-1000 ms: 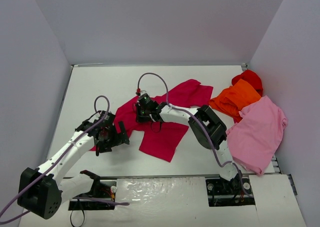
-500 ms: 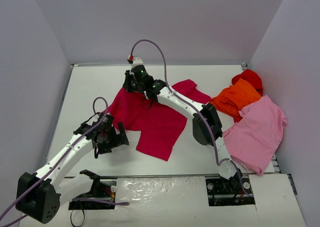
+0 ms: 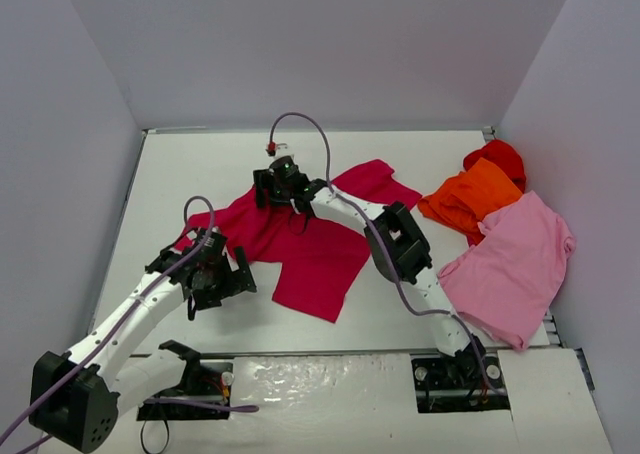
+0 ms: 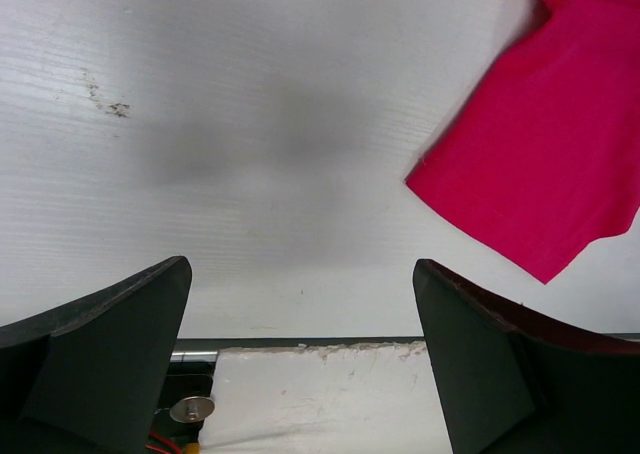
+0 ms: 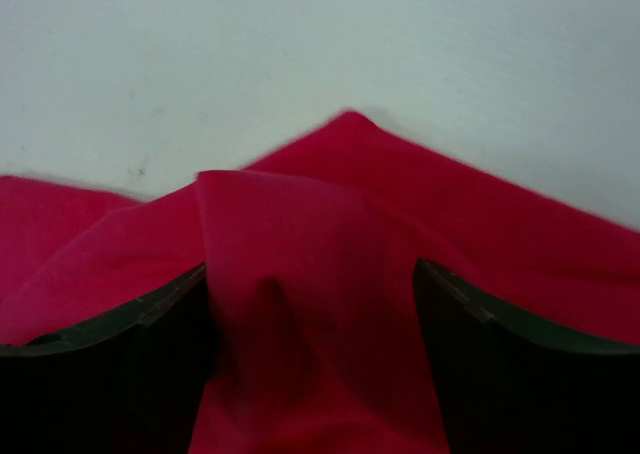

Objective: Fold and stack the t-shirts

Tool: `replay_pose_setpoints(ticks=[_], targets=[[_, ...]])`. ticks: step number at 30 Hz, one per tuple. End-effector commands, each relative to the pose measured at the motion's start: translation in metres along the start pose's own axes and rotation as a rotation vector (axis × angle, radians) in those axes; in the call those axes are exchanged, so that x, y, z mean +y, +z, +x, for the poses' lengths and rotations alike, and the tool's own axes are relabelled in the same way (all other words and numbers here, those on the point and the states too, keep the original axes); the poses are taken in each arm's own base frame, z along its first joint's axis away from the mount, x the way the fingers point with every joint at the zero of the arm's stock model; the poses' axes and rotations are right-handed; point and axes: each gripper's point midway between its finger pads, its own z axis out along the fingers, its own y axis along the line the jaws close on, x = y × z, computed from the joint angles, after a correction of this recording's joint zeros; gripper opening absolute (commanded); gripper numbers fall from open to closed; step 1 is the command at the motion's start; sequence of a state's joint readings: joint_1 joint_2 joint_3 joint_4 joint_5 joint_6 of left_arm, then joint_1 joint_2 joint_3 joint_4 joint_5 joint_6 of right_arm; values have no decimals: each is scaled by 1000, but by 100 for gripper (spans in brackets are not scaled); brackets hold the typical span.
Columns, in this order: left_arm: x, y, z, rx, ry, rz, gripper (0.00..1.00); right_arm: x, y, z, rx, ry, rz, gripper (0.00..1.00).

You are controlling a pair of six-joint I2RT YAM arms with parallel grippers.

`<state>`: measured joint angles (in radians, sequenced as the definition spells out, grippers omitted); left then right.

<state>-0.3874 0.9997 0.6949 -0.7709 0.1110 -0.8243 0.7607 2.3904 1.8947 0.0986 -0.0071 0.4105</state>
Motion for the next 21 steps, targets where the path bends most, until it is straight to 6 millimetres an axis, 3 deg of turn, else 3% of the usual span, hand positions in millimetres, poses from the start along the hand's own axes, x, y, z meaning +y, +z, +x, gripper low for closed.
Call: replay_pose_setpoints(ticks=[1, 4, 6, 8, 14, 21], targets=[[7, -22, -25, -130, 18, -61, 92, 21, -134, -93, -243, 16, 1, 66], [20, -35, -41, -214, 20, -142, 92, -1, -171, -59, -204, 2, 75, 64], [17, -45, -54, -258, 20, -148, 92, -19, -193, -39, -172, 10, 126, 64], [14, -42, -58, -242, 30, -162, 93, -28, -208, -21, -134, 35, 136, 64], [10, -37, -76, -159, 103, -292, 93, -36, -236, 33, -5, 109, 129, 62], [3, -34, -105, -133, 179, -398, 96, -46, -265, 108, 127, 250, 97, 61]])
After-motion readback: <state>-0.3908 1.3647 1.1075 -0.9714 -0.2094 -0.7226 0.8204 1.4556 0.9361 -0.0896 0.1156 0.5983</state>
